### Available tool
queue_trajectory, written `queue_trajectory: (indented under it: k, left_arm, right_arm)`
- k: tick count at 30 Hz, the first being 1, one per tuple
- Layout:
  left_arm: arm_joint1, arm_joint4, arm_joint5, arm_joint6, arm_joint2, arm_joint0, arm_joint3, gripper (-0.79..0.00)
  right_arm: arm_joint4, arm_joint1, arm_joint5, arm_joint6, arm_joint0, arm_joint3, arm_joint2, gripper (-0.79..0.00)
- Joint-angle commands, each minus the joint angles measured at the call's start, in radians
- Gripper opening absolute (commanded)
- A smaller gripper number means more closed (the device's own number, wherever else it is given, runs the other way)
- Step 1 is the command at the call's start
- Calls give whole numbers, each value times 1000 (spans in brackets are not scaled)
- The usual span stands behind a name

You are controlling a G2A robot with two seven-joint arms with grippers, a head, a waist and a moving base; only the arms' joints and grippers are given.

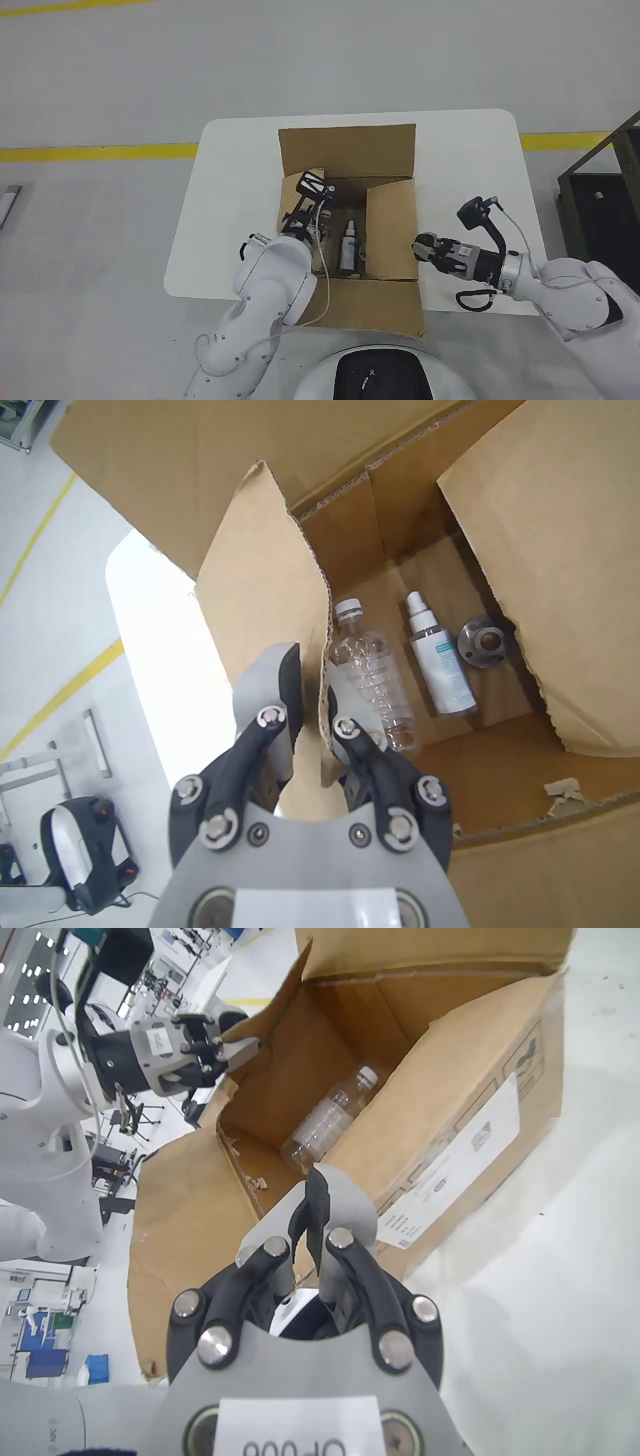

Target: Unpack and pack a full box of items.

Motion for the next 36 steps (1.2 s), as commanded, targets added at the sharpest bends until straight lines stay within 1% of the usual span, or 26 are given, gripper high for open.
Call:
queue_trajectory:
  k: [1, 2, 3, 4, 5, 12, 17, 21, 27, 31, 36]
  left_arm:
    - [-2, -8, -7, -2, -5, -6, 1, -332]
    - [-3, -11, -9, -3, -7, -7, 2, -271]
    - [-4, -9, -16, -2, -7, -10, 2, -126]
    - [-4, -7, -20, -2, -9, -11, 5, -31]
    - [-5, -5, -23, 0, -11, -13, 6, 0]
    - [-6, 13, -46, 3, -38, -15, 10, 0]
    - [0, 97, -98, 25, -61, -23, 3, 0]
    - [4, 136, -126, 33, -96, -23, 1, 0]
    - [13, 183, -151, 44, -174, -20, 4, 0]
    - [16, 178, -166, 48, -223, -15, -15, 0]
    - [17, 167, -182, 53, -242, -5, -29, 0]
  right_arm:
    - [-1, -2, 3, 7, 16, 17, -14, -785]
    - [1, -3, 6, 10, 22, 25, -21, -785]
    - [1, -4, 8, 14, 29, 32, -27, -785]
    - [0, -5, 11, 15, 36, 38, -33, -785]
    - [0, -6, 12, 16, 42, 43, -39, -785]
    - [-8, -12, 29, 32, 85, 76, -75, -785]
    - [-12, -14, 36, 34, 97, 82, -83, -785]
    - [-19, -15, 36, 35, 96, 88, -86, -785]
    - [-20, -15, 42, 32, 98, 86, -87, -785]
    - [-24, -15, 48, 34, 101, 86, -85, -785]
    - [-23, -16, 54, 18, 108, 78, -78, -785]
